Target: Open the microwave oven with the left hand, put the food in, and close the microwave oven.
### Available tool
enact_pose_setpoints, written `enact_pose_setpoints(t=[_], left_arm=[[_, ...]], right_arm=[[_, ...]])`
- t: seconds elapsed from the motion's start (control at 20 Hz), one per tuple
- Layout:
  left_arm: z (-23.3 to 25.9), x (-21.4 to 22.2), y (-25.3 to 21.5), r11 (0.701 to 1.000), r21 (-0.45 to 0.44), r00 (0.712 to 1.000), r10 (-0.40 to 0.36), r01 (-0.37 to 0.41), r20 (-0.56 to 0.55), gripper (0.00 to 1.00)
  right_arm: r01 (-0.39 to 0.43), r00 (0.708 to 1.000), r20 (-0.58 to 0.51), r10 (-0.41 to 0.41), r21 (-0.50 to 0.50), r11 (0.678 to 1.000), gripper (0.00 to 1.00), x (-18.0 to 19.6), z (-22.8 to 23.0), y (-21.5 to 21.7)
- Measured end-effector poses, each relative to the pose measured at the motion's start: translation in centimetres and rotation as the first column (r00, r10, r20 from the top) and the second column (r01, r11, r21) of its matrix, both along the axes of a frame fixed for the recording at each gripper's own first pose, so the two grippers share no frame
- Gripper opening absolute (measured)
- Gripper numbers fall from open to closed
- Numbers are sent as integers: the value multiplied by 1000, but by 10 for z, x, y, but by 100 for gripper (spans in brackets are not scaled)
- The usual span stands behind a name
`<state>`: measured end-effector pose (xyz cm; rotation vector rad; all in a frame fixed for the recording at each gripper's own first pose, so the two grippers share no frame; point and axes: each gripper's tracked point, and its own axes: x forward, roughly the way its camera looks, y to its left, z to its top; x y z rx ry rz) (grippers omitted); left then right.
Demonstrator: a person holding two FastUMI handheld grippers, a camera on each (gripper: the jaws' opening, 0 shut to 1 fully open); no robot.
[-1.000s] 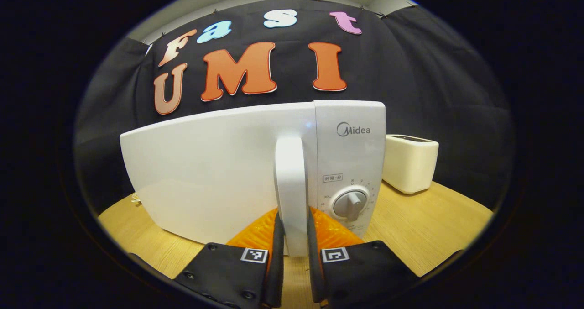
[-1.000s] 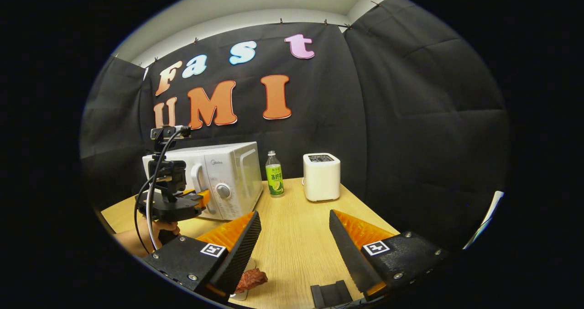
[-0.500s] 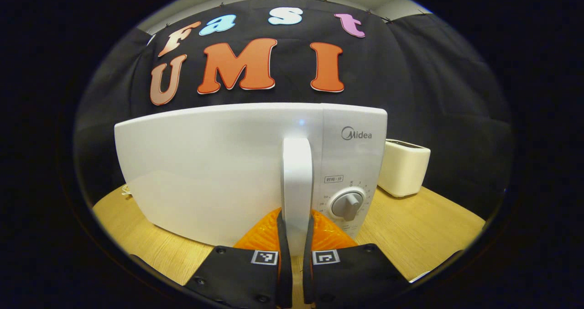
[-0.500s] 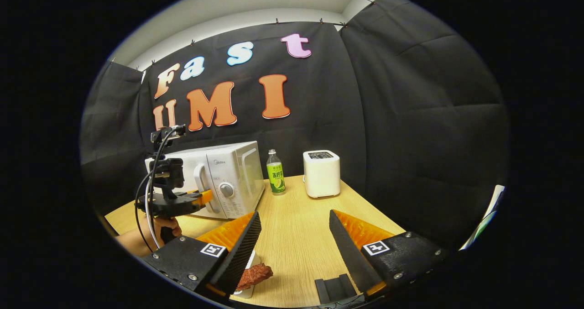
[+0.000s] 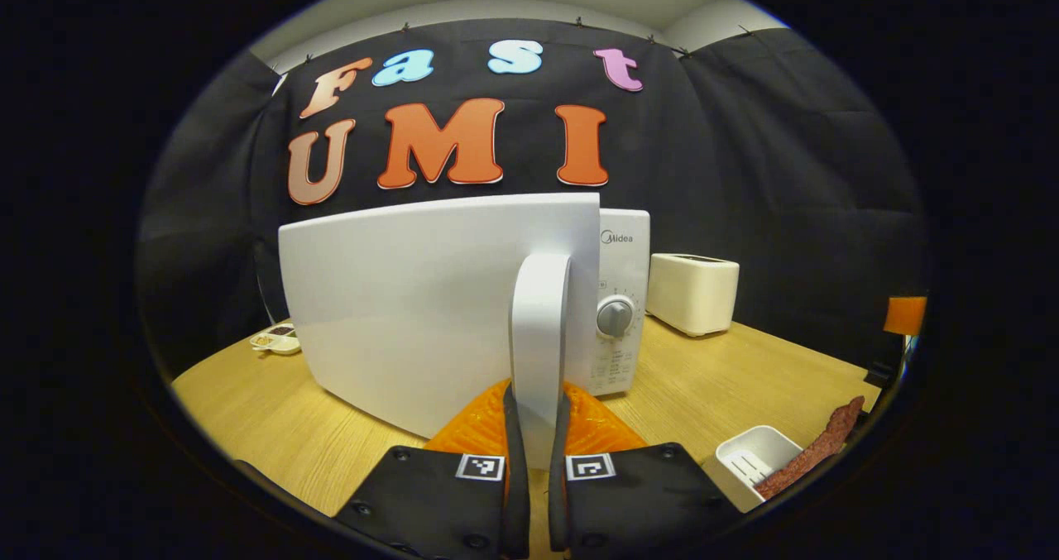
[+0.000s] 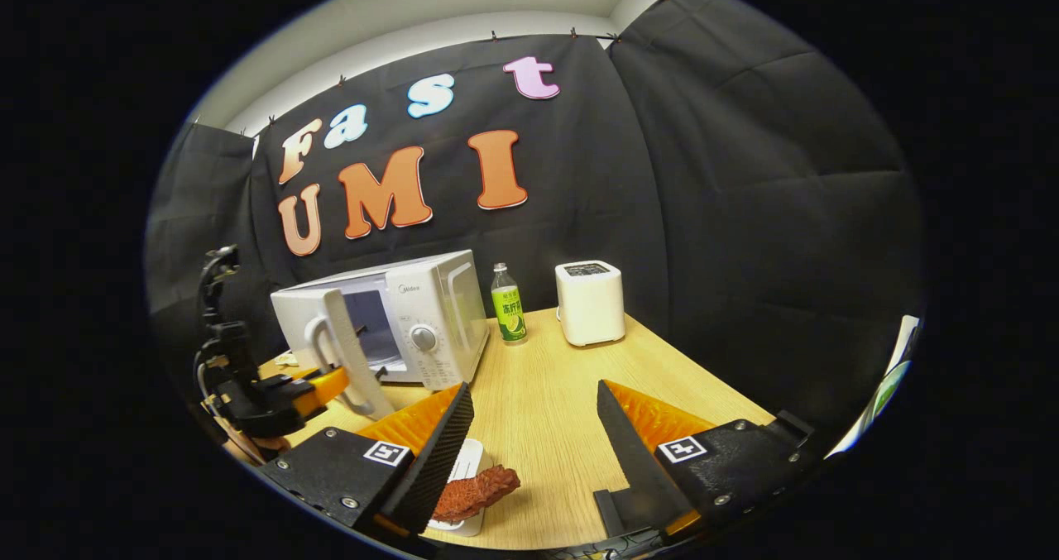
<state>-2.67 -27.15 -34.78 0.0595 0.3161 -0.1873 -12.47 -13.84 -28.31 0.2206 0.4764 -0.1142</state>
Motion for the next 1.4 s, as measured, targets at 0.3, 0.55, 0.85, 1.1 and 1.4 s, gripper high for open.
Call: enact_pose_setpoints(t=[0.3, 0.55, 0.85, 1.1, 1.4], left_arm=[[15, -55, 51, 1000, 1, 1000, -22, 22, -5, 13], [26, -88, 101, 1000, 3, 1000, -2, 2, 4, 12], [34, -108, 146, 999, 19, 999, 26, -26, 36, 12], [40, -118, 193, 998, 30, 997, 53, -55, 59, 13], [44, -121, 246, 996, 9, 993, 85, -86, 83, 12]], right_arm=[[17, 999, -33, -16, 46, 999, 94, -1, -13, 17], [36, 996, -82, -32, 38, 999, 94, -10, -25, 25], [45, 989, -144, -35, 65, 997, 94, -21, -42, 43], [51, 982, -185, -41, 53, 997, 93, -27, -54, 55], [95, 967, -246, -69, 98, 991, 93, -29, -74, 67]])
